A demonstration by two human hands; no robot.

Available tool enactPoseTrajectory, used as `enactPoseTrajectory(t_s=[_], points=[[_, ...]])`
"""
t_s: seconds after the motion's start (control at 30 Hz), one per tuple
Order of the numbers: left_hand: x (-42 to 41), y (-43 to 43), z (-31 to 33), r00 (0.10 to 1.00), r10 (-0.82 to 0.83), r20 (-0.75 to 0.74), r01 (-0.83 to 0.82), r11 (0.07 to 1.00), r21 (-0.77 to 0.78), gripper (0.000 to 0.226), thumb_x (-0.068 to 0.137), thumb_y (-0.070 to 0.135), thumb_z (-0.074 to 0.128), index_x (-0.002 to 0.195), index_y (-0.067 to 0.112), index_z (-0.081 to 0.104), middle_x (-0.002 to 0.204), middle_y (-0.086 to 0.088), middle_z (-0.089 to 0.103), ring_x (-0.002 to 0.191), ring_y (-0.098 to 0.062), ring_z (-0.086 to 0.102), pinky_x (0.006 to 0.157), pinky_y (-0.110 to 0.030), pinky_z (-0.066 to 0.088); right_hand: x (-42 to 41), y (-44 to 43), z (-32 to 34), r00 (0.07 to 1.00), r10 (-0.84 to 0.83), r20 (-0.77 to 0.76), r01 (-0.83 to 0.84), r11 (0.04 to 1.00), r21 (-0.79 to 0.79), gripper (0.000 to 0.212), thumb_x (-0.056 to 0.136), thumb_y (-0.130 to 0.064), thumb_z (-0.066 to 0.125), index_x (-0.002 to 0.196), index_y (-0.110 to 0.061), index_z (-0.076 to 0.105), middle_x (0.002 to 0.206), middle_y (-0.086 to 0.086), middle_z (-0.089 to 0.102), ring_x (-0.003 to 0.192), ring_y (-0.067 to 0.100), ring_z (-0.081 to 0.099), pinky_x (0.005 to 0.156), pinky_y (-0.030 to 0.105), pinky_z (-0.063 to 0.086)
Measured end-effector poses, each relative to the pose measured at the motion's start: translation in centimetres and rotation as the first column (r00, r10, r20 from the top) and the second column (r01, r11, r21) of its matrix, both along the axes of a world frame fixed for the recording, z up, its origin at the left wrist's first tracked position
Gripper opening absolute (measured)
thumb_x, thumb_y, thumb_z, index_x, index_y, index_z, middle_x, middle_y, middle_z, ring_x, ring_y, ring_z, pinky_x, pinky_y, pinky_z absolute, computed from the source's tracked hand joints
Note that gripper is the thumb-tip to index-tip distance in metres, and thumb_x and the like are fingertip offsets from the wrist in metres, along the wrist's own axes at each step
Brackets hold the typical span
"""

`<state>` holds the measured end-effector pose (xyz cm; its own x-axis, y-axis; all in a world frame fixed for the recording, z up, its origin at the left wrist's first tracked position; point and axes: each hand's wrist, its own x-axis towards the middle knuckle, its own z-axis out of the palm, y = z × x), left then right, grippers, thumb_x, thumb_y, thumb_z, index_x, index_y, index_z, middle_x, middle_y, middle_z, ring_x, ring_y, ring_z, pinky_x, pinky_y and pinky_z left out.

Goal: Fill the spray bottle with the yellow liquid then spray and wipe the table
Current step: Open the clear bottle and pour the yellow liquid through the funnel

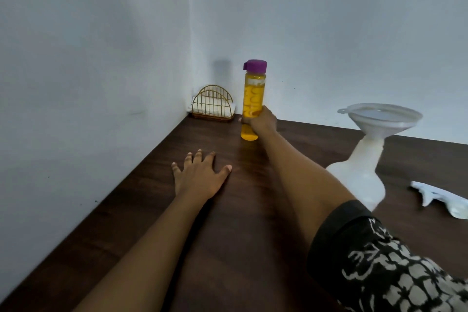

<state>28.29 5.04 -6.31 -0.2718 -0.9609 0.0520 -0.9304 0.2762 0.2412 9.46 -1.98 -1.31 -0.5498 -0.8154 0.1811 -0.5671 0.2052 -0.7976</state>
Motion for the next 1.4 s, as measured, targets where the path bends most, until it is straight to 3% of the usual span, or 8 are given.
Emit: enactPoseTrajectory(t_s=[0.5,0.6,0.73,0.93,1.13,1.27,1.33,1.4], points=[[0.6,3.7,0.9,0.998,-0.025,-0.058,0.026,1.0,0.017,0.058,0.093,0.053,0.038,0.144,0.025,0.034,0.156,-0.004,0.024,0.145,-0.026,0.018,0.114,-0.053,0.012,2.8,20.0,-1.0,0.983,0.182,0.026,-0.181,0.982,-0.045,0.062,0.07,-0.036,0.08,0.122,-0.018,0.05,0.124,0.001,0.061,0.114,0.019,0.057,0.092,0.03,0.044],[0.4,6.1,1.2,0.978,-0.034,-0.204,0.033,0.999,-0.004,0.05,0.092,0.046,0.048,0.136,0.022,0.046,0.146,-0.006,0.043,0.136,-0.025,0.035,0.112,-0.048,0.024,2.6,23.7,-1.1,0.975,0.222,0.002,-0.222,0.974,-0.048,0.064,0.07,-0.038,0.079,0.123,-0.02,0.049,0.123,0.0,0.061,0.112,0.018,0.059,0.094,0.03,0.046],[-0.4,12.2,3.5,0.672,-0.198,-0.713,0.209,0.975,-0.074,0.034,0.093,0.032,0.053,0.124,0.021,0.058,0.123,0.004,0.06,0.11,-0.007,0.056,0.085,-0.018,0.042,2.0,27.7,-1.2,0.97,0.235,-0.053,-0.237,0.971,-0.033,0.066,0.07,-0.04,0.079,0.124,-0.02,0.048,0.122,-0.001,0.062,0.111,0.016,0.059,0.092,0.027,0.046],[-4.0,19.7,6.8,0.215,-0.313,-0.925,0.399,0.893,-0.209,0.044,0.085,0.034,0.059,0.127,0.022,0.052,0.115,0.008,0.063,0.106,0.002,0.058,0.081,-0.006,0.045,0.9,31.7,-1.4,0.975,0.191,-0.115,-0.197,0.98,-0.042,0.065,0.068,-0.043,0.079,0.121,-0.022,0.047,0.118,-0.003,0.063,0.108,0.014,0.059,0.091,0.03,0.048],[-8.3,21.5,8.2,0.132,-0.269,-0.954,0.484,0.857,-0.175,0.061,0.071,0.035,0.078,0.125,0.028,0.05,0.113,0.008,0.066,0.104,-0.004,0.064,0.088,-0.028,0.053,0.6,34.1,-1.3,0.978,0.122,-0.167,-0.133,0.989,-0.059,0.074,0.064,-0.043,0.081,0.122,-0.021,0.041,0.117,-0.002,0.059,0.107,0.016,0.057,0.088,0.034,0.048],[-10.3,21.4,8.6,0.129,-0.215,-0.968,0.445,0.885,-0.137,0.045,0.068,0.032,0.08,0.108,0.03,0.059,0.101,0.002,0.07,0.096,-0.015,0.068,0.089,-0.044,0.054,-0.8,35.9,0.5,0.952,0.222,-0.211,-0.172,0.957,0.232,0.071,0.067,-0.035,0.08,0.122,-0.017,0.04,0.118,0.003,0.057,0.107,0.024,0.058,0.086,0.038,0.049],[-10.8,21.1,8.3,0.082,-0.182,-0.98,0.448,0.885,-0.127,0.043,0.061,0.032,0.08,0.1,0.029,0.061,0.096,-0.002,0.072,0.092,-0.021,0.069,0.086,-0.047,0.055,-2.3,37.6,3.6,0.888,0.271,-0.371,-0.128,0.922,0.366,0.056,0.077,-0.03,0.072,0.126,-0.017,0.048,0.116,0.001,0.061,0.107,0.021,0.059,0.085,0.03,0.047],[-11.1,21.0,8.0,0.046,-0.185,-0.982,0.446,0.883,-0.146,0.039,0.063,0.027,0.078,0.098,0.027,0.061,0.093,-0.004,0.071,0.088,-0.021,0.069,0.082,-0.045,0.056,-3.5,39.2,7.5,0.827,0.19,-0.529,-0.047,0.961,0.271,0.029,0.085,-0.029,0.062,0.112,-0.02,0.061,0.102,-0.004,0.066,0.097,0.017,0.062,0.078,0.027,0.045]])
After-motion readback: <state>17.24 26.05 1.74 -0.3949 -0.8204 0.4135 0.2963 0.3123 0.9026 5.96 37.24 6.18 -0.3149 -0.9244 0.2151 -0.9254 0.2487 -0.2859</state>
